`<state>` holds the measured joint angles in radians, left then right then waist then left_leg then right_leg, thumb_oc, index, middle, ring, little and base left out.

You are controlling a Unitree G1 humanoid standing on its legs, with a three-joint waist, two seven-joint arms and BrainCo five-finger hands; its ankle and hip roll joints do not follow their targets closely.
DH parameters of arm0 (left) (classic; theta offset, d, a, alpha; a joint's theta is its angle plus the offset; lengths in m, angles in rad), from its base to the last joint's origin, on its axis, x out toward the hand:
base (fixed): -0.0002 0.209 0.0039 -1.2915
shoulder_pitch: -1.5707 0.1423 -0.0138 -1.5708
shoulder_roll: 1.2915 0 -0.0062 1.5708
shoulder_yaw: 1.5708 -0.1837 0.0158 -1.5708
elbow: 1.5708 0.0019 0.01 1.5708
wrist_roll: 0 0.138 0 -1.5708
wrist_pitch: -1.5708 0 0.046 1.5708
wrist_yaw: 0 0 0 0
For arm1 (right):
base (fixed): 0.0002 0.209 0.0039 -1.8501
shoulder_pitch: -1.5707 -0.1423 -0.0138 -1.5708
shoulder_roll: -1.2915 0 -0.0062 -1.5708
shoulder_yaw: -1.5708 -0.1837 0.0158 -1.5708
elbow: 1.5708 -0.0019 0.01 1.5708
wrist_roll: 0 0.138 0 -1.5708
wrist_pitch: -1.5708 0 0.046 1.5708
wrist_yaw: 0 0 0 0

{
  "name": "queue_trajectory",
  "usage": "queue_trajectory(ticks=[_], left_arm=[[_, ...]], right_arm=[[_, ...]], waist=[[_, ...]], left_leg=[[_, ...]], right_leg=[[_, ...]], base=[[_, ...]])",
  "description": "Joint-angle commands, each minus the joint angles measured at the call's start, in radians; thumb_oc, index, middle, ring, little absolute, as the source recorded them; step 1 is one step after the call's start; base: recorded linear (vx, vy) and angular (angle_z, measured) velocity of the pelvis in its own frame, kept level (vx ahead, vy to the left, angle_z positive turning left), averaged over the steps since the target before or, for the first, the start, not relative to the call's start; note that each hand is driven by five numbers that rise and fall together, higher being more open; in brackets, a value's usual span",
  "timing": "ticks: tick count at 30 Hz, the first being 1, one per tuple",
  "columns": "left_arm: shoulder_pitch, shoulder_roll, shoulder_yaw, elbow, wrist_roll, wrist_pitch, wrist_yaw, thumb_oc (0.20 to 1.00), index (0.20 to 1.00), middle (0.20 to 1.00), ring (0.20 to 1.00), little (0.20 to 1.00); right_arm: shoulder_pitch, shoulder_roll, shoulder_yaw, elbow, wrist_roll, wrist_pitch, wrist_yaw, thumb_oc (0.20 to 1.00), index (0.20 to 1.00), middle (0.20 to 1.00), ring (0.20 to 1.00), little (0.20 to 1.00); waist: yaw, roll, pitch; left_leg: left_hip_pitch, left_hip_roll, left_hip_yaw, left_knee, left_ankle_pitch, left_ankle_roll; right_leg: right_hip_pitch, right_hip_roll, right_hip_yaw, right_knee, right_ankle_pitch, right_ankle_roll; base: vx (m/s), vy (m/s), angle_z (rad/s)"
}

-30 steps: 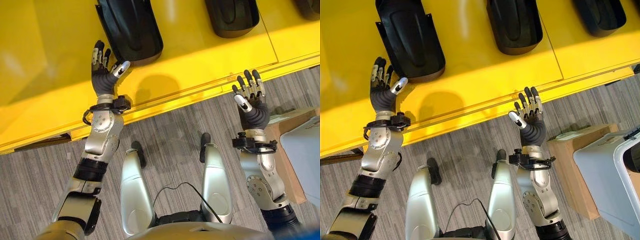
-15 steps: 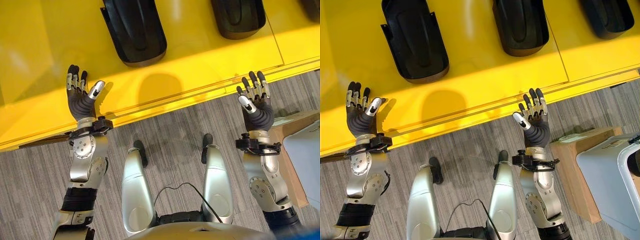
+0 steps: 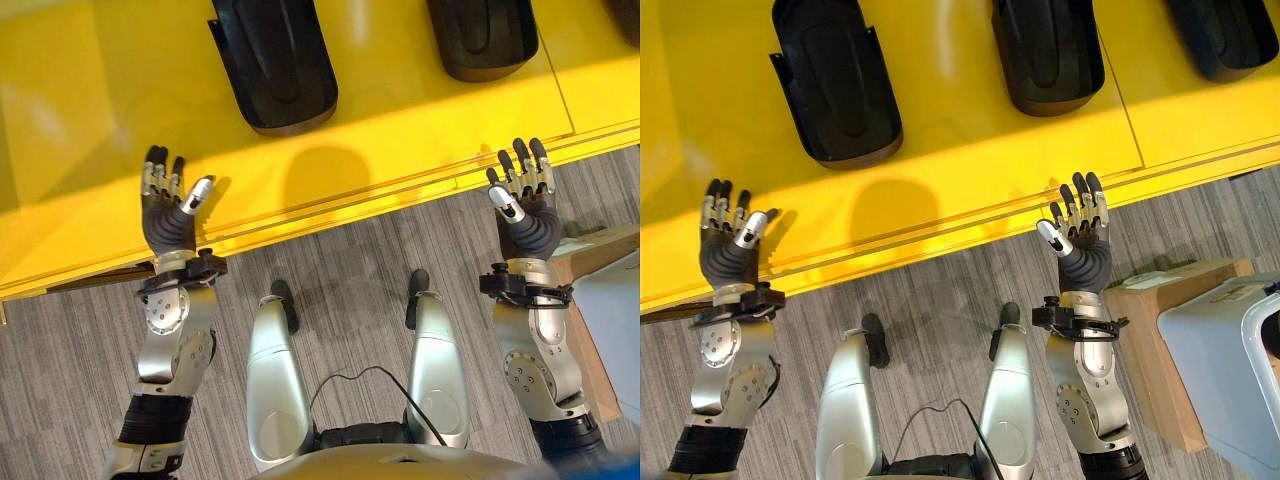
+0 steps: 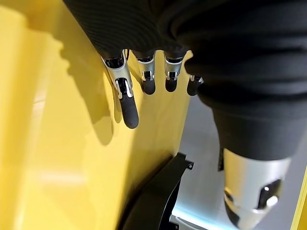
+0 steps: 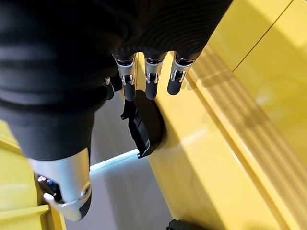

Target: Move parts from the plastic box to the shelf.

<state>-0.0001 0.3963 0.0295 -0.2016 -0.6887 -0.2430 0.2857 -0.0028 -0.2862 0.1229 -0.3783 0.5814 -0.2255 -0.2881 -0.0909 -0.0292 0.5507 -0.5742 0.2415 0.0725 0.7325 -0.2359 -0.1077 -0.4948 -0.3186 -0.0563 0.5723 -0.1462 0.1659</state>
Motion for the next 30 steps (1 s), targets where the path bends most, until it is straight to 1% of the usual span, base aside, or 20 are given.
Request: queue_trajectory(ticks=[1, 2, 6, 8, 11, 14, 16, 18, 19, 20, 21, 22, 23, 24, 25, 26, 27, 28, 29, 30], left_arm=[[0.063, 0.009, -0.048, -0.085, -0.058, -0.013, -0.071, 1.000, 1.000, 1.000, 1.000, 1.000], [0.073, 0.013, -0.055, -0.096, -0.073, -0.012, -0.091, 1.000, 1.000, 1.000, 1.000, 1.000], [0.123, 0.021, -0.050, -0.128, -0.091, -0.012, -0.136, 1.000, 1.000, 1.000, 1.000, 1.000], [0.156, 0.019, -0.054, -0.138, -0.118, -0.005, -0.167, 1.000, 1.000, 1.000, 1.000, 1.000], [0.203, 0.005, -0.053, -0.144, -0.135, 0.015, -0.204, 1.000, 1.000, 1.000, 1.000, 1.000], [0.217, -0.015, -0.057, -0.124, -0.155, 0.026, -0.222, 1.000, 1.000, 1.000, 1.000, 1.000], [0.226, -0.029, -0.049, -0.113, -0.149, 0.027, -0.227, 1.000, 1.000, 1.000, 1.000, 1.000], [0.226, -0.048, -0.030, -0.101, -0.150, 0.020, -0.220, 1.000, 1.000, 1.000, 1.000, 1.000], [0.224, -0.055, -0.027, -0.098, -0.146, 0.019, -0.215, 1.000, 1.000, 1.000, 1.000, 1.000], [0.220, -0.060, -0.026, -0.089, -0.147, 0.019, -0.211, 1.000, 1.000, 1.000, 1.000, 1.000], [0.219, -0.067, -0.024, -0.074, -0.148, 0.019, -0.213, 1.000, 1.000, 1.000, 1.000, 1.000], [0.223, -0.070, -0.022, -0.066, -0.143, 0.020, -0.216, 1.000, 1.000, 1.000, 1.000, 1.000], [0.223, -0.069, -0.022, -0.066, -0.143, 0.020, -0.216, 1.000, 1.000, 1.000, 1.000, 1.000], [0.236, -0.075, -0.009, -0.073, -0.123, 0.021, -0.224, 1.000, 1.000, 1.000, 1.000, 1.000], [0.244, -0.078, -0.004, -0.073, -0.117, 0.025, -0.231, 1.000, 1.000, 1.000, 1.000, 1.000], [0.265, -0.083, 0.002, -0.072, -0.108, 0.030, -0.243, 1.000, 1.000, 1.000, 1.000, 1.000], [0.265, -0.083, 0.002, -0.072, -0.108, 0.030, -0.243, 1.000, 1.000, 1.000, 1.000, 1.000], [0.273, -0.082, 0.000, -0.066, -0.096, 0.033, -0.245, 1.000, 1.000, 1.000, 1.000, 1.000], [0.275, -0.094, 0.003, -0.067, -0.086, 0.041, -0.241, 1.000, 1.000, 1.000, 1.000, 1.000], [0.275, -0.094, 0.003, -0.067, -0.086, 0.041, -0.241, 1.000, 1.000, 1.000, 1.000, 1.000]], right_arm=[[-0.011, 0.008, -0.074, -0.047, -0.048, -0.047, -0.002, 1.000, 1.000, 1.000, 1.000, 1.000], [-0.007, 0.005, -0.078, -0.032, -0.041, -0.043, 0.003, 1.000, 1.000, 1.000, 1.000, 1.000], [0.030, -0.021, -0.095, -0.003, -0.061, -0.022, 0.029, 1.000, 1.000, 1.000, 1.000, 1.000], [0.053, -0.033, -0.095, 0.037, -0.060, -0.009, 0.055, 1.000, 1.000, 1.000, 1.000, 1.000], [0.079, -0.050, -0.078, 0.064, -0.031, 0.010, 0.106, 1.000, 1.000, 1.000, 1.000, 1.000], [0.100, -0.067, -0.075, 0.079, -0.013, 0.027, 0.140, 1.000, 1.000, 1.000, 1.000, 1.000], [0.111, -0.079, -0.076, 0.091, -0.001, 0.036, 0.155, 1.000, 1.000, 1.000, 1.000, 1.000], [0.123, -0.080, -0.075, 0.099, 0.026, 0.032, 0.168, 1.000, 1.000, 1.000, 1.000, 1.000], [0.129, -0.083, -0.081, 0.103, 0.031, 0.037, 0.165, 1.000, 1.000, 1.000, 1.000, 1.000], [0.131, -0.081, -0.084, 0.102, 0.030, 0.039, 0.163, 1.000, 1.000, 1.000, 1.000, 1.000], [0.138, -0.081, -0.092, 0.105, 0.033, 0.037, 0.162, 1.000, 1.000, 1.000, 1.000, 1.000], [0.145, -0.079, -0.097, 0.108, 0.037, 0.037, 0.162, 1.000, 1.000, 1.000, 1.000, 1.000], [0.145, -0.079, -0.097, 0.108, 0.037, 0.037, 0.162, 1.000, 1.000, 1.000, 1.000, 1.000], [0.151, -0.074, -0.092, 0.113, 0.053, 0.044, 0.173, 1.000, 1.000, 1.000, 1.000, 1.000], [0.158, -0.071, -0.091, 0.111, 0.059, 0.047, 0.185, 1.000, 1.000, 1.000, 1.000, 1.000], [0.168, -0.068, -0.092, 0.112, 0.066, 0.057, 0.202, 1.000, 1.000, 1.000, 1.000, 1.000], [0.168, -0.068, -0.092, 0.112, 0.066, 0.057, 0.202, 1.000, 1.000, 1.000, 1.000, 1.000], [0.176, -0.069, -0.088, 0.115, 0.073, 0.063, 0.213, 1.000, 1.000, 1.000, 1.000, 1.000], [0.164, -0.065, -0.077, 0.130, 0.073, 0.069, 0.217, 1.000, 1.000, 1.000, 1.000, 1.000], [0.163, -0.066, -0.077, 0.130, 0.073, 0.069, 0.218, 1.000, 1.000, 1.000, 1.000, 1.000]], waist=[[0.004, 0.004, -0.076], [0.005, 0.007, -0.081], [0.003, 0.016, -0.118], [0.005, 0.028, -0.148], [0.005, 0.042, -0.183], [0.002, 0.055, -0.213], [0.003, 0.069, -0.229], [0.011, 0.077, -0.249], [0.016, 0.077, -0.257], [0.016, 0.077, -0.263], [0.012, 0.074, -0.270], [0.014, 0.069, -0.276], [0.014, 0.069, -0.276], [0.029, 0.064, -0.289], [0.026, 0.058, -0.299], [0.022, 0.053, -0.314], [0.023, 0.053, -0.316], [0.030, 0.052, -0.321], [0.044, 0.053, -0.332], [0.044, 0.053, -0.334]], left_leg=[[0.087, -0.008, -0.031, -0.156, 0.093, -0.014], [0.096, -0.008, -0.029, -0.188, 0.132, -0.008], [0.197, 0.013, -0.028, -0.316, 0.199, -0.022], [0.256, 0.050, -0.032, -0.406, 0.247, -0.025], [0.350, 0.102, -0.002, -0.513, 0.295, -0.025], [0.412, 0.135, 0.023, -0.586, 0.355, -0.032], [0.438, 0.154, 0.024, -0.632, 0.440, -0.046], [0.439, 0.174, 0.025, -0.649, 0.560, -0.062], [0.433, 0.175, 0.019, -0.650, 0.607, -0.064], [0.428, 0.169, 0.032, -0.649, 0.632, -0.061], [0.420, 0.154, 0.062, -0.639, 0.624, -0.055], [0.413, 0.130, 0.068, -0.630, 0.605, -0.047], [0.413, 0.129, 0.068, -0.630, 0.604, -0.046], [0.400, -0.003, 0.014, -0.623, 0.504, -0.014], [0.401, -0.054, 0.007, -0.627, 0.440, 0.004], [0.420, -0.148, 0.009, -0.631, 0.333, 0.040], [0.417, -0.147, 0.009, -0.632, 0.335, 0.040], [0.420, -0.204, -0.023, -0.630, 0.303, 0.055], [0.414, -0.298, -0.105, -0.632, 0.273, 0.071], [0.411, -0.298, -0.106, -0.633, 0.276, 0.071]], right_leg=[[0.054, -0.031, -0.022, 0.076, -0.037, -0.044], [0.063, -0.028, -0.029, 0.048, -0.008, -0.050], [0.143, 0.003, -0.048, -0.031, 0.003, -0.047], [0.174, 0.033, -0.051, -0.073, 0.000, -0.047], [0.207, 0.073, -0.050, -0.105, -0.009, -0.051], [0.228, 0.112, -0.043, -0.112, -0.034, -0.066], [0.242, 0.144, -0.045, -0.122, -0.054, -0.085], [0.257, 0.177, -0.055, -0.156, -0.059, -0.109], [0.268, 0.187, -0.062, -0.185, -0.055, -0.119], [0.291, 0.192, -0.079, -0.227, -0.044, -0.126], [0.319, 0.201, -0.093, -0.282, -0.028, -0.135], [0.333, 0.202, -0.097, -0.314, -0.018, -0.137], [0.334, 0.202, -0.097, -0.316, -0.017, -0.137], [0.374, 0.207, -0.096, -0.416, 0.025, -0.129], [0.391, 0.206, -0.098, -0.457, 0.047, -0.124], [0.417, 0.213, -0.092, -0.498, 0.069, -0.118], [0.415, 0.213, -0.092, -0.501, 0.073, -0.117], [0.424, 0.220, -0.085, -0.518, 0.082, -0.119], [0.428, 0.243, -0.075, -0.533, 0.094, -0.119], [0.426, 0.243, -0.076, -0.535, 0.097, -0.119]], base=[[-0.03, -0.064, 0.09], [-0.02, -0.074, 0.11], [0.07, -0.086, 0.05], [0.11, -0.110, -0.01], [0.07, -0.142, -0.29], [0.03, -0.162, -0.39], [-0.01, -0.174, -0.19], [0.01, -0.214, -0.19], [0.01, -0.247, -0.16], [0.03, -0.263, -0.14], [0.04, -0.270, -0.07], [0.03, -0.173, 0.12], [0.07, -0.185, 0.13], [0.08, -0.160, 0.12], [0.14, -0.238, 0.03], [0.09, -0.119, -0.06], [0.10, -0.101, -0.07], [0.08, -0.074, -0.31], [0.08, -0.075, -0.42], [0.07, -0.070, -0.52]])
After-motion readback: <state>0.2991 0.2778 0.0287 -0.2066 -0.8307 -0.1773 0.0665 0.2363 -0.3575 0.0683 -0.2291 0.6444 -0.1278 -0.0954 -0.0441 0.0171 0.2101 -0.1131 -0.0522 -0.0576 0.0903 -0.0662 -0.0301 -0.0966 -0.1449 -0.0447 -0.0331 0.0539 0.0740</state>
